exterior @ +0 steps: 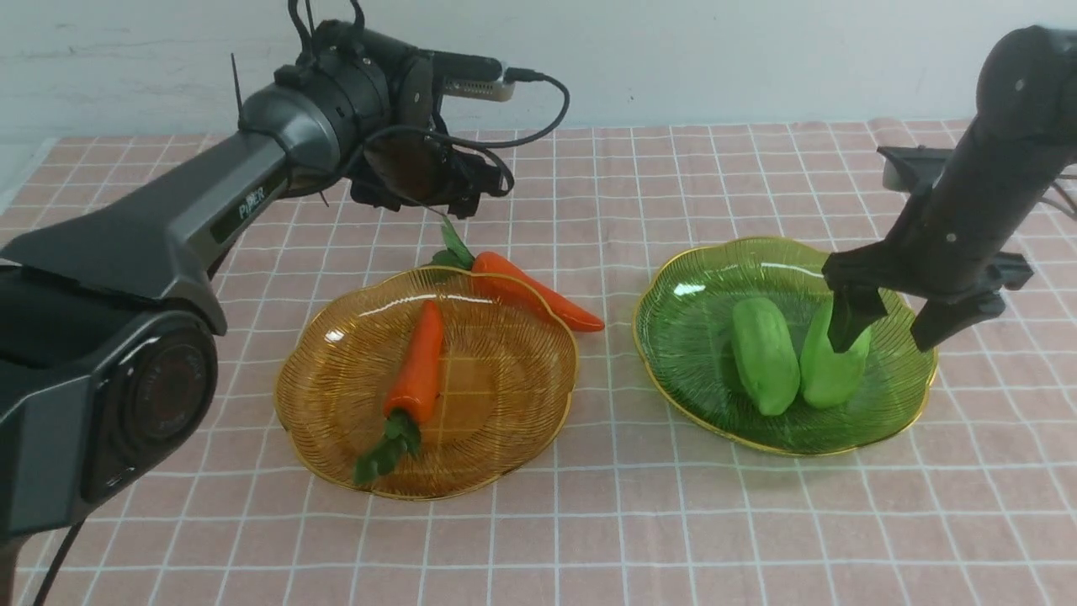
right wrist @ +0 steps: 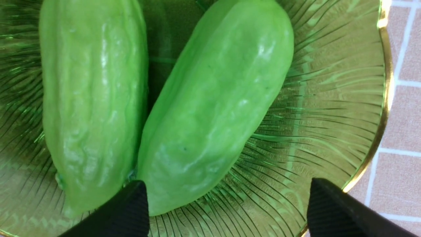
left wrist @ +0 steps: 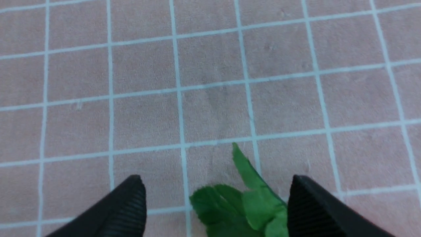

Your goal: Put different types of vegetables on the plate.

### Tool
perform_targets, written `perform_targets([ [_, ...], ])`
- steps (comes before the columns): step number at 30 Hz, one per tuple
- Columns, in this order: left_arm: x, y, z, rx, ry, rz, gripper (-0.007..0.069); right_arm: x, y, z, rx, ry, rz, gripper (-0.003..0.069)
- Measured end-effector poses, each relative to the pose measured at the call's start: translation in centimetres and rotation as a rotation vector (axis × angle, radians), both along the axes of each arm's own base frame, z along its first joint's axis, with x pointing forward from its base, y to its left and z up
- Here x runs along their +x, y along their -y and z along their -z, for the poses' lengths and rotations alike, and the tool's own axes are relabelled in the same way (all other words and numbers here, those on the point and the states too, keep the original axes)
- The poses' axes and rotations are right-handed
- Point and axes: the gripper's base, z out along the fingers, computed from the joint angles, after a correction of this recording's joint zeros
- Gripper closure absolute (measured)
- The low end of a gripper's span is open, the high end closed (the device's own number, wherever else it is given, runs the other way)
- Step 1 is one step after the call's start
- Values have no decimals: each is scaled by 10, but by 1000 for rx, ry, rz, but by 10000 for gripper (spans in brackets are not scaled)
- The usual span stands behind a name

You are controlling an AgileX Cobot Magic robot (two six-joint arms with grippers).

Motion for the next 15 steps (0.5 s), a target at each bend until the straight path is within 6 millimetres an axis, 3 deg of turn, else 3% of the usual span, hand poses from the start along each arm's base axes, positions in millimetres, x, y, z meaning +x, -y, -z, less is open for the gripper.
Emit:
perform_targets([
  [11, 14, 6, 41, -113, -53, -26, 100, 0, 0, 0, -1, -1, -1, 69],
  [13, 13, 10, 47, -165, -83, -35, 137, 0, 0, 0, -2, -1, -10, 69],
  [15, 13, 11, 49, -180, -91, -38, 241, 0, 0, 0, -2, 0, -16, 69],
])
